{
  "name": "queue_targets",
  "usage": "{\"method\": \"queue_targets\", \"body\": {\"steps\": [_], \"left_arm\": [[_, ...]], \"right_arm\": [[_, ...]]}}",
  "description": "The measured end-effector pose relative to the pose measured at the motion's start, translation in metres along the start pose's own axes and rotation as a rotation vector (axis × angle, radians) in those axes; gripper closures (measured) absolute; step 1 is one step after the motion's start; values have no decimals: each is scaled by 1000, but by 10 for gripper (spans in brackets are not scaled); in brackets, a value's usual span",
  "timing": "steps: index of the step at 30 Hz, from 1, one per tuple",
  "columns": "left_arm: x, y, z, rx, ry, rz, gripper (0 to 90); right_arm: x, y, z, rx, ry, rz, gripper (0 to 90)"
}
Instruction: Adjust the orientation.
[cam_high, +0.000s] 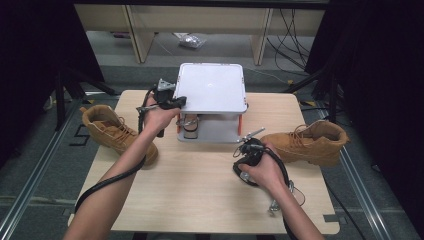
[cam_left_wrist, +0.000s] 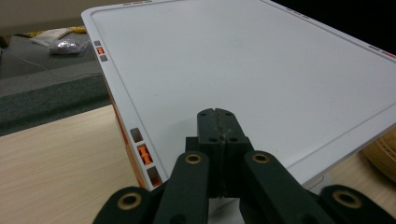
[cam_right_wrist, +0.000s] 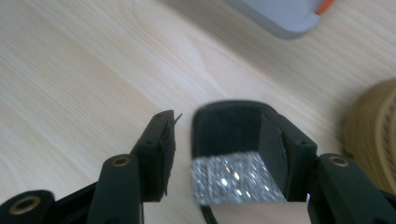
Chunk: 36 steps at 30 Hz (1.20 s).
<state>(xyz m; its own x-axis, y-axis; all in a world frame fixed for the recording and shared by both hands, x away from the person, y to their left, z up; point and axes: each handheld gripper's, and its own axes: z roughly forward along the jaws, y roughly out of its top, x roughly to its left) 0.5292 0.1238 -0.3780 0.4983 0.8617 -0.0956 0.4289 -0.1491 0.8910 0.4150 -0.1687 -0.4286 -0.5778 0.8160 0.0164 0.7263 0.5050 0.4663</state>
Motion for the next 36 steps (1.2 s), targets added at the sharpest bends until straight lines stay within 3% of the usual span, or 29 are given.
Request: {"method": "queue_targets", "body": {"steps": [4, 10, 15, 17, 18, 20, 25, 29, 36], "left_arm": [[0, 0, 0, 0, 0, -1, 895], [1, 0, 0, 2, -3, -7, 895], [0, 0, 0, 1, -2, -12, 895], [0, 0, 0, 0, -2, -12, 895], [1, 0, 0, 2, -2, -13, 895], [1, 1, 0, 5, -3, -10, 895], [1, 1, 0, 2, -5, -12, 896], [0, 1, 0, 3, -5, -10, 895], [1, 1, 0, 3, -5, -10, 895]], "right_arm": [[-10, -9, -7, 47, -21, 8, 456], [-22, -22, -19, 65, -36, 8, 441], [-34, -36, -23, 167, -48, 13, 408], [-39, -42, -22, 182, -49, -10, 409], [-40, -44, -23, 209, -51, 16, 408], [-46, -49, -20, 233, -59, -3, 404], [-52, -57, -13, 276, -40, 48, 382], [-53, -59, -10, 298, -31, 55, 359], [-57, -65, -1, 346, -20, 24, 351]]}}
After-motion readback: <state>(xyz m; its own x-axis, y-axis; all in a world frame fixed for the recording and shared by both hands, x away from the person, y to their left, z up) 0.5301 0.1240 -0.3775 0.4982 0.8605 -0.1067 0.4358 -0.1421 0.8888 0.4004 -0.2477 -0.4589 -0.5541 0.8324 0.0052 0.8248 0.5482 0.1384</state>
